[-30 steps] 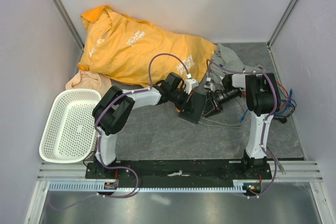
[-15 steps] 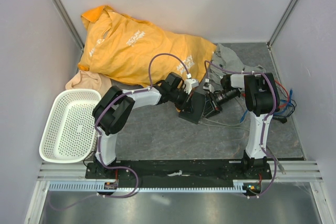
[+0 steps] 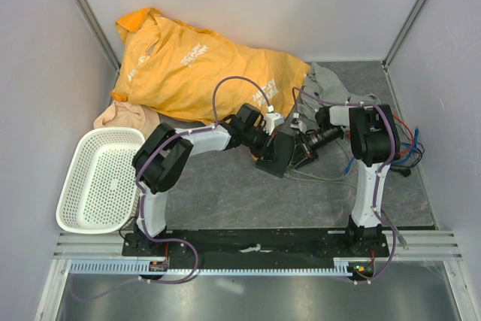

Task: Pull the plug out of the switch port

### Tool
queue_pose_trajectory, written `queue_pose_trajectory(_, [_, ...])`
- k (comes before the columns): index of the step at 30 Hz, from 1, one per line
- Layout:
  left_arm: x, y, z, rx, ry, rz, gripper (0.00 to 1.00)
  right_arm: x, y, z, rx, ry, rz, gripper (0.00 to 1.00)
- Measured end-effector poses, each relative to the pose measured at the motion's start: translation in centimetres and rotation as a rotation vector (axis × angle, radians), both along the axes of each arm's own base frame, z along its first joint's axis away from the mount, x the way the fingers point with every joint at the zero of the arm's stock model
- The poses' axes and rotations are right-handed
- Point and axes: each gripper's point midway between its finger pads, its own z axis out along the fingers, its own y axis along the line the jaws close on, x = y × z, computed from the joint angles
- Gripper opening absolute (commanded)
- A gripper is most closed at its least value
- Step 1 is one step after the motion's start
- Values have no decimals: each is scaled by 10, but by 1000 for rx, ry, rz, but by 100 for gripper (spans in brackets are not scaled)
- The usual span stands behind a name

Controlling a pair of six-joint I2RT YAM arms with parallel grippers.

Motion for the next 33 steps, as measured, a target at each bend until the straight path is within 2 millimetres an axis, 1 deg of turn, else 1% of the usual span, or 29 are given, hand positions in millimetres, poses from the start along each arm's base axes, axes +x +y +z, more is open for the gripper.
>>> queue_pose_trajectory(12, [0,1,-1,-9,0,-4,1,-1,0,0,-11,7,16,7])
queue_pose_trajectory(20, [-3,1,-1,-23,-7,-19,1,-3,0,0,18,-1,53,7])
queue_pose_trajectory(26, [-10,6,-1,-29,-16,-36,2,-11,2,-1,67,52,64,1])
queue_pose_trajectory(28, [-13,7,-1,-31,-16,-48,2,-14,3,-2,93,88,53,0])
queue_pose_trajectory(33, [-14,7,-1,-34,-26,-64,1,-17,3,-2,113,90,52,0])
